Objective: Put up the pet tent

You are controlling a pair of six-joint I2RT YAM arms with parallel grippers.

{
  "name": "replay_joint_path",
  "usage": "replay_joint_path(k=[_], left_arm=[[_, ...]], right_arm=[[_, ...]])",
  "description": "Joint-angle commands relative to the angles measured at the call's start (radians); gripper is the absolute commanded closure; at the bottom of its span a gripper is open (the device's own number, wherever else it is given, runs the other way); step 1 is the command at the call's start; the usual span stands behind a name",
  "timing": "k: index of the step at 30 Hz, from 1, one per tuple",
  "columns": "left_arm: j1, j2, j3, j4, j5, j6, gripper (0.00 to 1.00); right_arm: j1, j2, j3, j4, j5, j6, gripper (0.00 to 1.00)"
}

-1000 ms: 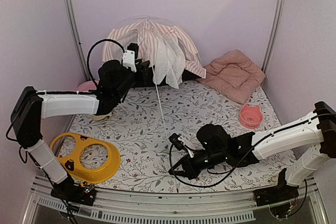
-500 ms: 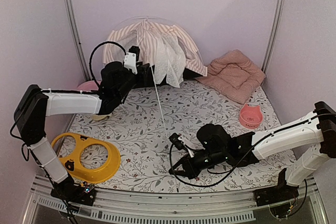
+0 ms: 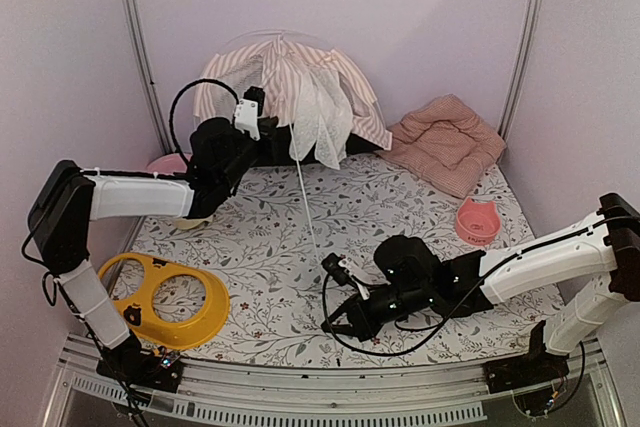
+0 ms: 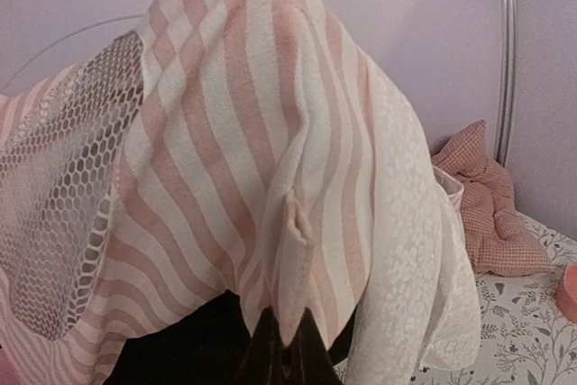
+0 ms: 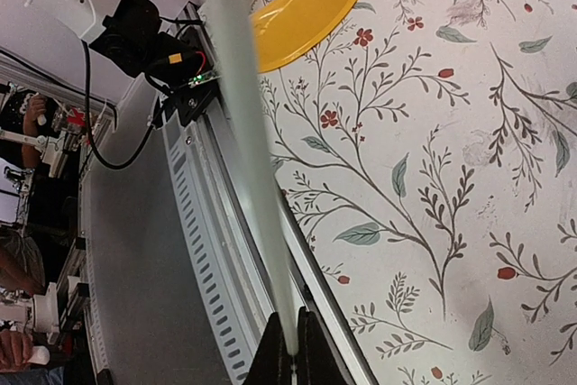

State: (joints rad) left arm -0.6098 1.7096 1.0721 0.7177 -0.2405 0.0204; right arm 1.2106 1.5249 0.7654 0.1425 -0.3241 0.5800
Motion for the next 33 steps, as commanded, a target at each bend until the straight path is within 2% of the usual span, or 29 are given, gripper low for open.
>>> replay_joint_path(k=[1, 8, 13, 17, 26, 33], left_arm=[[0.012, -0.002, -0.025, 0.079, 0.009, 0.03, 1.0], [-0.014, -0.047, -0.101, 0.098, 0.065, 0.049, 1.0], [-0.086, -0.114, -0.212, 0.13, 0.062, 0.043, 1.0], [-0.171, -0.151, -0.284, 0.148, 0.008, 0.051, 1.0], [-0.34, -0.247, -0.493, 0.186, -0.108, -0.043, 1.0], [-0.476, -0.335, -0.61, 0.123, -0.187, -0.062, 1.0]], right_arm=[[-0.026, -0.025, 0.045, 0.023, 0.035, 0.001, 1.0], [-0.035, -0.035, 0.078, 0.025, 0.015, -0.003, 1.0], [-0.051, -0.032, 0.13, 0.023, -0.01, -0.023, 1.0], [-0.06, -0.028, 0.162, 0.025, -0.033, -0.032, 1.0], [-0.083, -0.052, 0.173, 0.108, -0.067, 0.006, 1.0], [-0.149, -0.047, 0.256, 0.142, -0.094, -0.001, 1.0]])
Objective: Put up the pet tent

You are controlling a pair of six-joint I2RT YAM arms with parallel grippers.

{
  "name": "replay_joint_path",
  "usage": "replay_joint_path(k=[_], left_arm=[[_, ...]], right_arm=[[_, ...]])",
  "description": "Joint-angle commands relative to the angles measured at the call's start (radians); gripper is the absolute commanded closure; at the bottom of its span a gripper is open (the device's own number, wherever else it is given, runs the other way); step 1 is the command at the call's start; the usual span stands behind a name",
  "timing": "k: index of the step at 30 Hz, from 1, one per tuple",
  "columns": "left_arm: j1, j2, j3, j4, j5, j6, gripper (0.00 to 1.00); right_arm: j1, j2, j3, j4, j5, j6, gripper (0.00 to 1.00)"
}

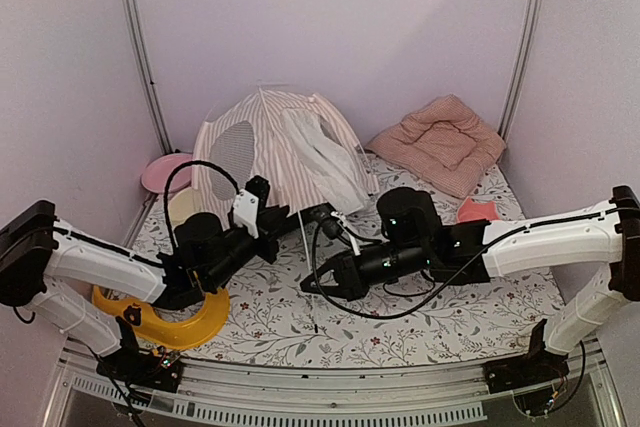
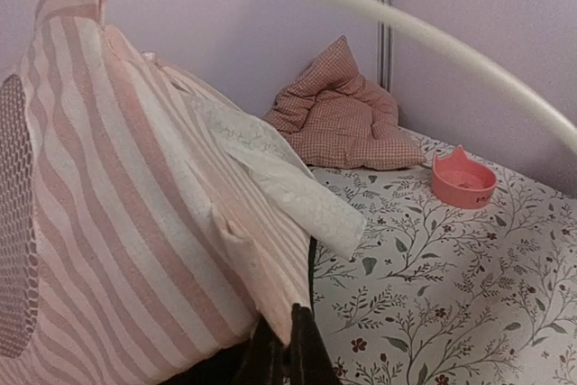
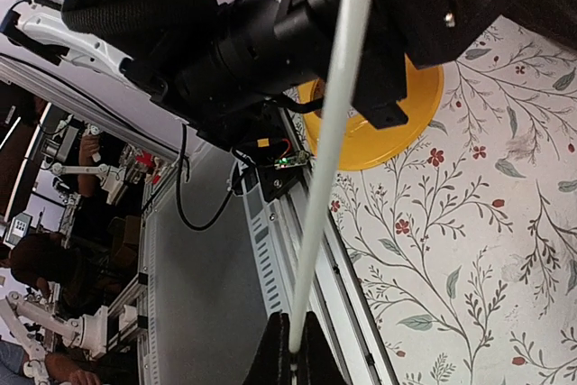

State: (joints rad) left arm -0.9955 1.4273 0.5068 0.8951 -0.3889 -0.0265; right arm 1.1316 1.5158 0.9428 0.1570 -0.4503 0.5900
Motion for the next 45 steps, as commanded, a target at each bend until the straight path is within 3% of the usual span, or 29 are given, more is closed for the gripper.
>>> replay_joint_path(k=[1, 17, 33, 45], left_arm=[[-0.112, -0.063, -0.055, -0.07, -0.052, -0.012, 1.0], [-0.327, -0.128, -0.187, -0.198, -0.179, -0.176, 1.0], [-0.375, -0.155, -0.168, -0.238, -0.207, -0.176, 1.0], [-0.385, -0.164, -0.142, -0.251, -0.223, -0.149, 1.0]], right_arm=[[-0.086, -0.038, 0.092, 0.136, 0.028, -0.01, 1.0], [-0.23, 0.138, 0.394, 0.174, -0.04, 0.019, 1.0], [-0.247, 0.171, 0.368, 0.159, 0.167, 0.023, 1.0], [-0.244, 0.186, 0.346, 0.156, 0.218, 0.014, 1.0]])
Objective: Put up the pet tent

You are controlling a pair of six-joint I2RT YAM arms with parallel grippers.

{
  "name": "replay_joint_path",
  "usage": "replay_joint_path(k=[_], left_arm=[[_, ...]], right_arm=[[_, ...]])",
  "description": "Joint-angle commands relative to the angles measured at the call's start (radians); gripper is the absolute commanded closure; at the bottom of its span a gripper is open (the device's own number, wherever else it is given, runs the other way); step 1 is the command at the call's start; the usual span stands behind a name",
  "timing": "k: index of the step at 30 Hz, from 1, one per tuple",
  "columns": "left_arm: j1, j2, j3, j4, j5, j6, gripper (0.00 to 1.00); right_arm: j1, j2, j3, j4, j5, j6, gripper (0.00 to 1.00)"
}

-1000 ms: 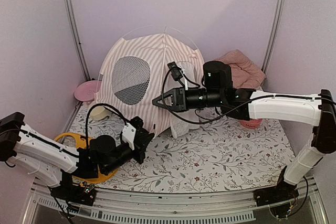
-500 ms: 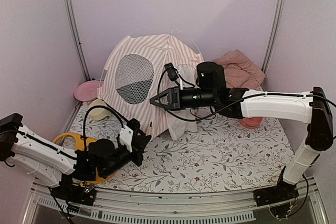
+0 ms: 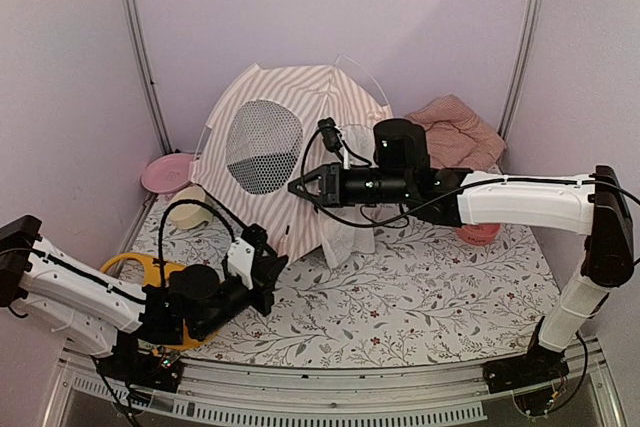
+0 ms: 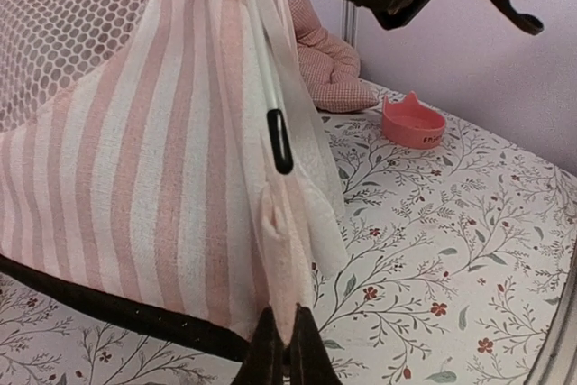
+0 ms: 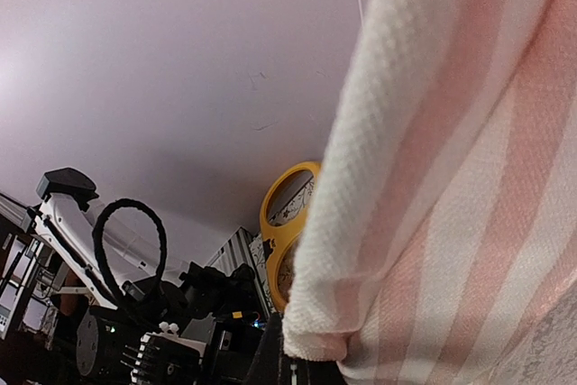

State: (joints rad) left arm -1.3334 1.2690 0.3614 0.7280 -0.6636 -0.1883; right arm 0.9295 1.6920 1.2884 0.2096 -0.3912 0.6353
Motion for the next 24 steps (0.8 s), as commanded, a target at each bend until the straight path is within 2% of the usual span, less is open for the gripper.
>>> replay_joint_path(k=[1, 24], left_arm=[[-0.046, -0.006, 0.006, -0.087, 0.051, 0.016, 1.0], [-0.047, -0.045, 0.015, -0.103, 0.029, 0.039, 1.0]], right_arm=[[-0.041, 0.011, -0.003, 0.103, 0.165, -0.032, 1.0], [-0.015, 0.024, -0.02, 0.1, 0.211, -0.047, 1.0]])
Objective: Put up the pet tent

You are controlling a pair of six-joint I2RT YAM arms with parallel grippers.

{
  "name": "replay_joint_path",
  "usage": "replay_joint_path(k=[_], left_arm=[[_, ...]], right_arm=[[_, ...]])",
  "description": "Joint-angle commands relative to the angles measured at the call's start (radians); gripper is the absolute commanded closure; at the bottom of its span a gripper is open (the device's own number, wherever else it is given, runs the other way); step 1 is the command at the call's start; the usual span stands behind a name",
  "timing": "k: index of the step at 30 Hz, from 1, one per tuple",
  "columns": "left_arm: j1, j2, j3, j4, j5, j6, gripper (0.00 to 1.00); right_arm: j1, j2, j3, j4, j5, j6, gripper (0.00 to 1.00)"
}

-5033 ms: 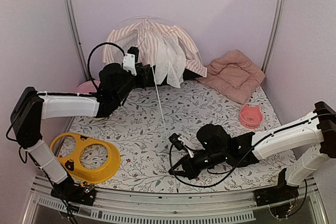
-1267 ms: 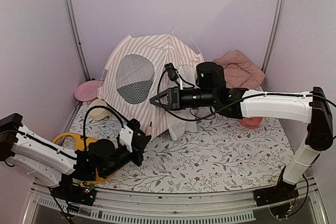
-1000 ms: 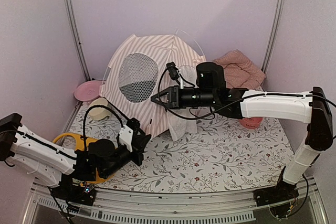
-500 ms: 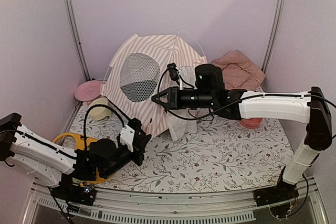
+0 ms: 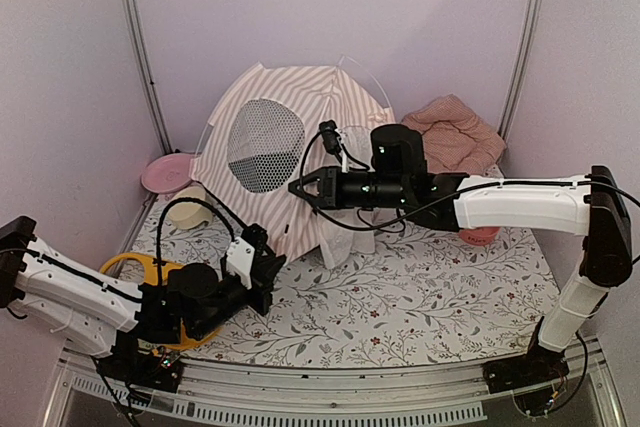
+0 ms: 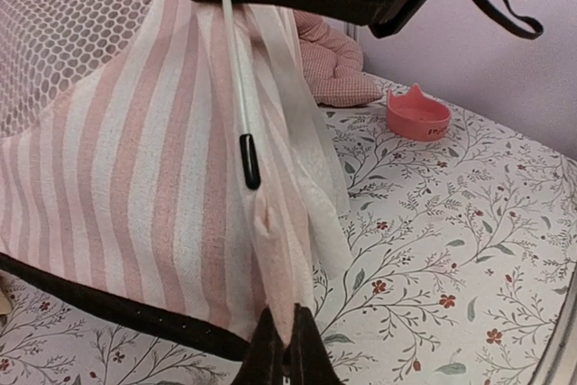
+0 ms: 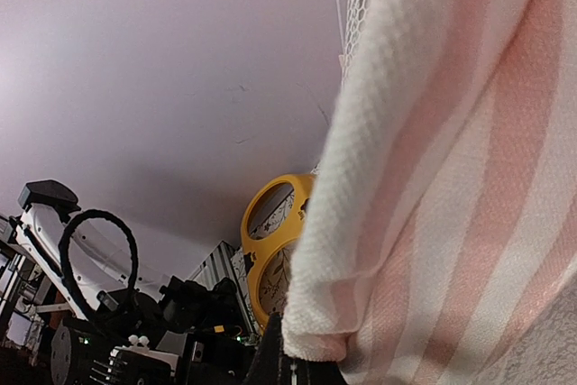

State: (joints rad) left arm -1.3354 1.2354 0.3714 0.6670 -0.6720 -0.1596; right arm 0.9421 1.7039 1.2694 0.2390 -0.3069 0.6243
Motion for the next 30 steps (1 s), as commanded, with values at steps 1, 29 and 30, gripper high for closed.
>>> replay_joint_path(k=[1, 29, 30], left_arm=[[-0.044, -0.011, 0.004, -0.042, 0.038, 0.01, 1.0], [-0.038, 0.018, 0.004, -0.04, 0.023, -0.009, 1.0], [-0.038, 0.018, 0.005, -0.038, 0.025, -0.008, 1.0]], right_arm=[[-0.027, 0.013, -0.002, 0.07, 0.125, -0.037, 1.0], [-0.008, -0.029, -0.084, 0.15, 0.093, -0.041, 1.0], [-0.007, -0.029, -0.085, 0.152, 0.092, -0.042, 1.0]])
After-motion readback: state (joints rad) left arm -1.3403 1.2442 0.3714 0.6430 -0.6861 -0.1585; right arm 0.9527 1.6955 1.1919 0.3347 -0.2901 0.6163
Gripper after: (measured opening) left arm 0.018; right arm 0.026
